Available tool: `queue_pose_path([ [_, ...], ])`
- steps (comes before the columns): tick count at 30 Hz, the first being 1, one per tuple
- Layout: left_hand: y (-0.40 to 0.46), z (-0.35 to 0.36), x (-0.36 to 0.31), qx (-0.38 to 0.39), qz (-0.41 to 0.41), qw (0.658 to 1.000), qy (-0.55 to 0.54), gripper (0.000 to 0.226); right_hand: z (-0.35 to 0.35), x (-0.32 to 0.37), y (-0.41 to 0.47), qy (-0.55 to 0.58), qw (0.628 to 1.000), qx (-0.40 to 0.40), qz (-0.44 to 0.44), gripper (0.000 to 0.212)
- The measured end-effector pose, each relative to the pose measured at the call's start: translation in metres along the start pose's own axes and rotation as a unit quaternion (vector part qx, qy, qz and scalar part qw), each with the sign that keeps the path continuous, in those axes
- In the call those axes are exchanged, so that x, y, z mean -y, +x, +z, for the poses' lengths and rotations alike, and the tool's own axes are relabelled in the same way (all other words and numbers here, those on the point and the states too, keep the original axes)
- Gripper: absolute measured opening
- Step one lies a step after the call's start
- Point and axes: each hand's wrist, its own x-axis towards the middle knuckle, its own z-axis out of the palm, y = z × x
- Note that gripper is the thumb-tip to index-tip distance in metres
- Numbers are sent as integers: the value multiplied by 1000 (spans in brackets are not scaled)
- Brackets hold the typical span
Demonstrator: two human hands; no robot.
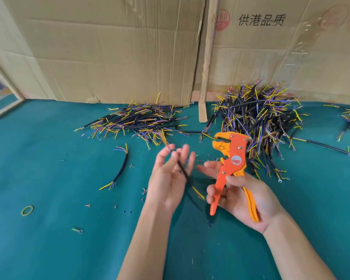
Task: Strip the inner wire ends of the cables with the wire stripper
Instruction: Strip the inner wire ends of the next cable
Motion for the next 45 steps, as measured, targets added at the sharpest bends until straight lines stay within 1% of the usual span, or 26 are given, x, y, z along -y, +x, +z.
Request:
queue_pose_path([
  [3, 7, -7, -5, -40, 57, 997, -44, 16, 0, -1, -1, -23, 998, 35, 41, 69],
  [5, 9, -11, -6, -70, 79, 993, -52, 14, 0, -1, -1, -38, 996, 55, 56, 66],
  [7, 11, -10, -5, -91, 97, 990, -38, 14, 0, -1, -1, -41, 996, 62, 58, 64],
  [10, 12, -9, 1, -108, 123, 985, 55, 12, -1, -2, -1, -29, 998, 46, 39, 66],
  [13, 10, -10, 3, -104, 137, 973, 157, 12, -2, -2, 1, -12, 1000, 12, 15, 73],
  [15, 8, -11, 5, -101, 136, 960, 221, 14, -1, -2, 3, -6, 1000, -5, 3, 76],
  [19, 5, -10, 9, -107, 141, 932, 315, 21, -2, -1, 4, -1, 1000, -28, -11, 81],
  [22, 2, -10, 12, -125, 157, 904, 376, 18, -2, -1, 4, -5, 999, -37, -18, 81],
  [23, 1, -11, 14, -136, 178, 885, 407, 15, -3, -1, 4, -6, 999, -38, -19, 81],
  [24, 1, -13, 16, -149, 212, 851, 458, 14, -3, -1, 3, -7, 999, -40, -20, 80],
  [25, -1, -14, 18, -154, 255, 800, 520, 14, -3, 0, 3, -7, 999, -40, -19, 80],
  [26, -2, -14, 19, -138, 297, 745, 580, 15, -3, 0, 3, -7, 999, -40, -18, 79],
  [27, -4, -13, 20, -109, 329, 694, 631, 19, -3, 0, 3, -7, 999, -40, -16, 79],
  [28, -4, -13, 22, -73, 346, 653, 670, 24, -2, 0, 3, -7, 999, -41, -14, 80],
  [29, -3, -13, 23, -39, 350, 626, 696, 27, -2, 0, 3, -6, 999, -42, -14, 80],
  [30, -1, -14, 23, -12, 345, 607, 716, 26, -1, 0, 3, -5, 999, -42, -14, 81],
  [32, 1, -14, 24, 15, 325, 587, 741, 19, -2, 0, 3, -1, 999, -44, -17, 81],
  [34, 0, -14, 24, 14, 312, 583, 750, 15, -2, 0, 3, 4, 999, -48, -18, 83],
  [36, -1, -13, 24, 11, 317, 588, 744, 12, -1, 0, 3, 5, 999, -50, -17, 83],
  [37, -1, -13, 24, 13, 325, 605, 727, 12, -1, 0, 4, 5, 999, -49, -17, 83],
  [40, -4, -10, 23, 1, 310, 700, 643, 10, 0, 0, 4, 4, 998, -53, -22, 84],
  [41, -4, -10, 22, -6, 298, 721, 626, 10, 0, 0, 4, 6, 998, -57, -25, 85],
  [43, -4, -9, 22, -14, 270, 741, 614, 11, 0, 0, 4, 12, 998, -62, -30, 84],
  [45, -3, -9, 22, -17, 254, 746, 615, 12, 2, 0, 4, 7, 998, -59, -31, 74],
])
